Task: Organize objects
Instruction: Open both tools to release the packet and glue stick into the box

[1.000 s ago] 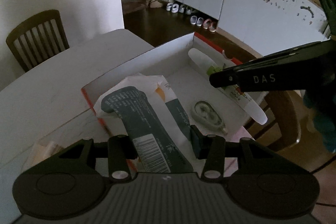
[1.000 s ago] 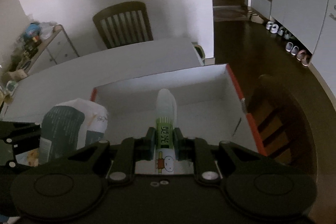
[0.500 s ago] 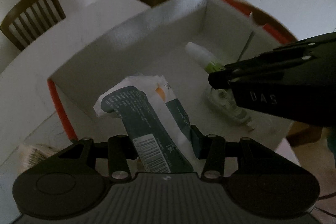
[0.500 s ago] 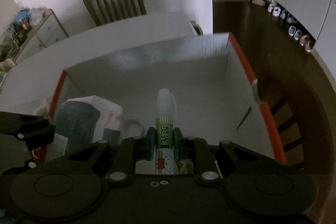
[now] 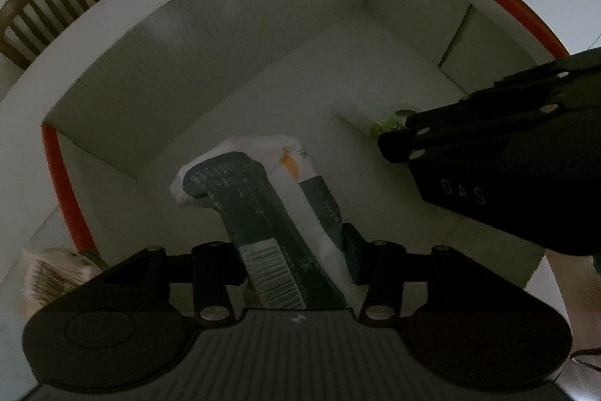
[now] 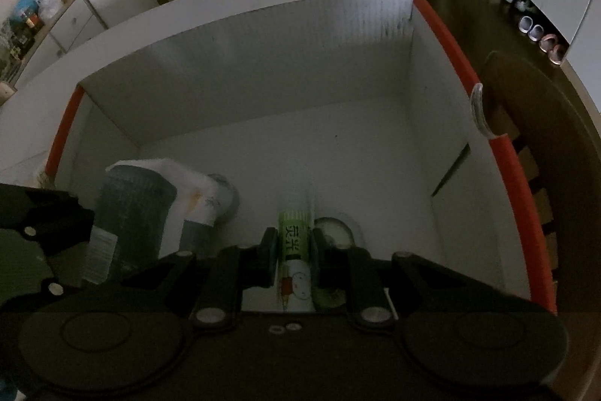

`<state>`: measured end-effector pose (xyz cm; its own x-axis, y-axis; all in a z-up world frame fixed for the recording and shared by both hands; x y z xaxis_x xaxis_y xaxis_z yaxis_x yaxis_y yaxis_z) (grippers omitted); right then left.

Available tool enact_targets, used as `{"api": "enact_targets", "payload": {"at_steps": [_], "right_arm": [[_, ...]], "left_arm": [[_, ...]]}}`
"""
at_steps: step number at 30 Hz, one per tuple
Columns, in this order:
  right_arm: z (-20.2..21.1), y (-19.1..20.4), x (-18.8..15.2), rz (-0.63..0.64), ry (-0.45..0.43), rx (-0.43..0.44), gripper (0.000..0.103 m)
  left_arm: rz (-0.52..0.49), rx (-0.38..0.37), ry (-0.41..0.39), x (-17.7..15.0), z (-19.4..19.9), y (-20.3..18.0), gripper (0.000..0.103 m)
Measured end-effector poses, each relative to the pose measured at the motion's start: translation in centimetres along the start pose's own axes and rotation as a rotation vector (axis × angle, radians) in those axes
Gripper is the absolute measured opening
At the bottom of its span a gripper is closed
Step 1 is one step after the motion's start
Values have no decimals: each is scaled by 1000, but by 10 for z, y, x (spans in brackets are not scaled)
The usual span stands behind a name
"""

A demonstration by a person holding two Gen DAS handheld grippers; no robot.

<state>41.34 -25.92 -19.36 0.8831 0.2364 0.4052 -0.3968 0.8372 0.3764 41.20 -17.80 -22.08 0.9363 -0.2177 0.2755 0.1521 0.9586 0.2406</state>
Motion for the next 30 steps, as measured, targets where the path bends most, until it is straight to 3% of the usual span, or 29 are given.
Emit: {"api": "enact_targets", "payload": {"at_steps": [2,4,5,13,30], "right_arm": [[0,1,-1,-2,6,4,17],[1,1,-2,-5,10,4,17],[1,1,-1,-5,11,6,17],[8,-1,-1,-20,0,16,18],[67,20,-4,27,-113,101,21]], "left_arm": [[5,-8,10,-1,-2,1,52],[11,-14,10,0,-3,3,64],[19,-17,12,3,-3,4,66],[40,-53,12,3,4,8,71],[146,-167,-121,-2,67,19,79]]}}
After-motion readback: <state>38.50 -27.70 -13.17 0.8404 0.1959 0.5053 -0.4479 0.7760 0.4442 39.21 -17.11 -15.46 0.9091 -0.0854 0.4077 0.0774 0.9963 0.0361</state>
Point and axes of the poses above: each gripper's, at about its wrist camera, not at the fingertips, and z roughly against the way its jaws point, y to its left, x to its top, the point moved 10 cm from there along -z, roughly the way its jaws point, and after that the axes turned 11 degrees about x, right-handed, at the moved point
